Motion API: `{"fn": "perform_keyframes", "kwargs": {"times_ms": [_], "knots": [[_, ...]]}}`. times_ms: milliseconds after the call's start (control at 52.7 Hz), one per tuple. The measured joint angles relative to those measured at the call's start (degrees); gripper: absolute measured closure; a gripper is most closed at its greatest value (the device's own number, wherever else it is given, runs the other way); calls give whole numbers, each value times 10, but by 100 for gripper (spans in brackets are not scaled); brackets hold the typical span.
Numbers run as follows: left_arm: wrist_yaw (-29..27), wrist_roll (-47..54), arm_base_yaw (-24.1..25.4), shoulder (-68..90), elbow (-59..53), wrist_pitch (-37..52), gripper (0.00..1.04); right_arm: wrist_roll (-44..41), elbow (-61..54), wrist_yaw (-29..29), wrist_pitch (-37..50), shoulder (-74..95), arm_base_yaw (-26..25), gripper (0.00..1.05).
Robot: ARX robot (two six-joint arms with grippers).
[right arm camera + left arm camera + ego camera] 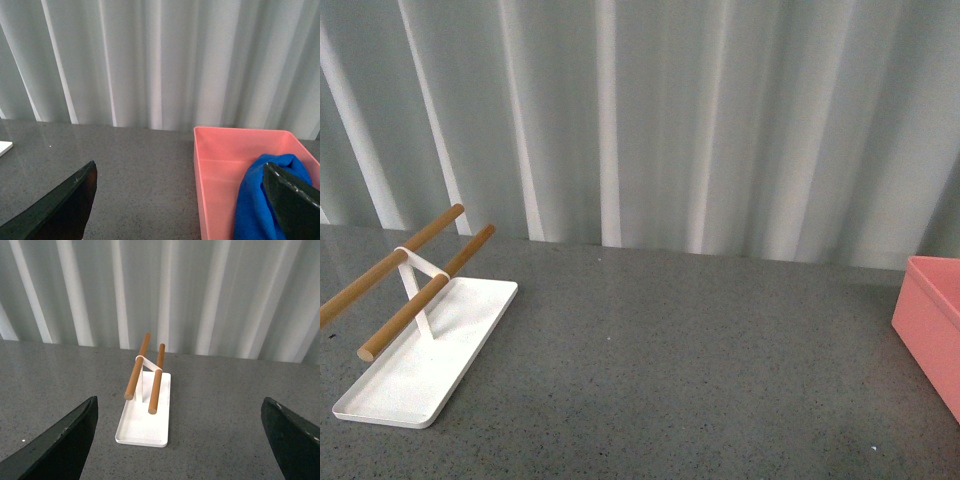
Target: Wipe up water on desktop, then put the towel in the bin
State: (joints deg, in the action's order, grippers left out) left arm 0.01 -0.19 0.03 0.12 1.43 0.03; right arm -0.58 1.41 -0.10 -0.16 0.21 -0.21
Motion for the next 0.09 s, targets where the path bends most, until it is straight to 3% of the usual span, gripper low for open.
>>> {"fn": "perform_keyframes", "kwargs": {"times_ms": [95], "knots": [[0,0,0,0,0,0,7,0,0,0,0,0,0,7]]}}
